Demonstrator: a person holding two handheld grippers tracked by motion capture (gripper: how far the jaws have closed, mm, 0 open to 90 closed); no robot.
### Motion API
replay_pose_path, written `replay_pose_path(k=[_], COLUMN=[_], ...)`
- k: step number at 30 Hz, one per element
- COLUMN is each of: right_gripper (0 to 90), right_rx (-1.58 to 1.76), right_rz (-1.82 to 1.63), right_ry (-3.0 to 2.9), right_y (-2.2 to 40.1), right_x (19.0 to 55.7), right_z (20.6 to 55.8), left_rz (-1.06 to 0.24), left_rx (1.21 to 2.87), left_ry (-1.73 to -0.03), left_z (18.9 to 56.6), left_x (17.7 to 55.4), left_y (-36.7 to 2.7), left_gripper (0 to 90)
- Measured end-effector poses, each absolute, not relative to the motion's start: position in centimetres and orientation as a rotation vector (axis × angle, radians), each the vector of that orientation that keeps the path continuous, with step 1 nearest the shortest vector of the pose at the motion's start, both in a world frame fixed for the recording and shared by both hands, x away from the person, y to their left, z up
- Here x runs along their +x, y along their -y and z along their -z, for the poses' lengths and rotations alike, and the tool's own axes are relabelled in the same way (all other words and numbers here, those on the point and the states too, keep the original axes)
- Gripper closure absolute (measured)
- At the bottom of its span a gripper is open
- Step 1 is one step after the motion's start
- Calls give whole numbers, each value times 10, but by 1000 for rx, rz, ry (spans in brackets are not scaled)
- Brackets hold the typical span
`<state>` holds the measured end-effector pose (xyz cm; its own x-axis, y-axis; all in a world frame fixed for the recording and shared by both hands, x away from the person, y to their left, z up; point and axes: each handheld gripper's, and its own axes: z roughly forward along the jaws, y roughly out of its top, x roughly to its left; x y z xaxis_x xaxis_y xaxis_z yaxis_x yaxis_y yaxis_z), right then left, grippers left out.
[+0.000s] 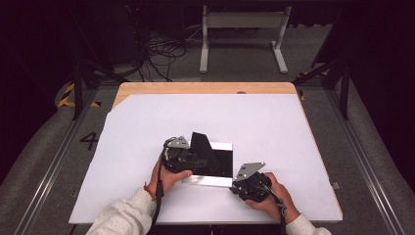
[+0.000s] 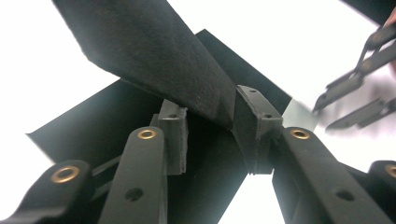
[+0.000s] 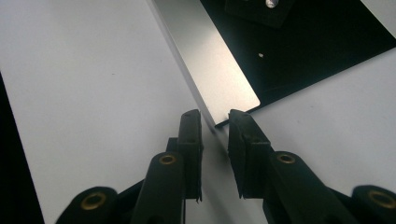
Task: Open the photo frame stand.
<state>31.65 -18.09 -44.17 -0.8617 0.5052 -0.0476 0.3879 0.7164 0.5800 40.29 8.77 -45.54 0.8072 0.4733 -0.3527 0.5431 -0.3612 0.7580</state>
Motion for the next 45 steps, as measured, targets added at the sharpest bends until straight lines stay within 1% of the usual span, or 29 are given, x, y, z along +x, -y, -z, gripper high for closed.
replay_pose_path(k=[2, 6, 12, 23, 28, 36, 42, 45], right_gripper=[767, 768, 771, 756, 749, 747, 733, 732], right_rx=[709, 702, 709, 742, 763, 780, 777, 758], right_rz=[-848, -850, -864, -883, -905, -917, -914, -912], right_ry=[-2716, -2714, -2714, -2679, -2652, -2633, -2631, -2637], right_y=[180, 180, 182, 186, 190, 192, 193, 192], right_x=[316, 315, 315, 318, 320, 322, 323, 323], right_z=[442, 442, 442, 441, 441, 442, 444, 445], left_rz=[116, 157, 159, 134, 117, 110, 134, 110], left_rx=[2001, 1977, 1980, 2018, 2075, 2087, 2076, 2086], left_ry=[-763, -770, -733, -694, -667, -639, -648, -648], left_z=[456, 457, 453, 451, 451, 449, 451, 451], left_x=[404, 406, 404, 400, 400, 398, 399, 398], left_y=[-89, -92, -95, -96, -98, -99, -101, -99], left_gripper=[700, 726, 748, 740, 726, 732, 741, 735])
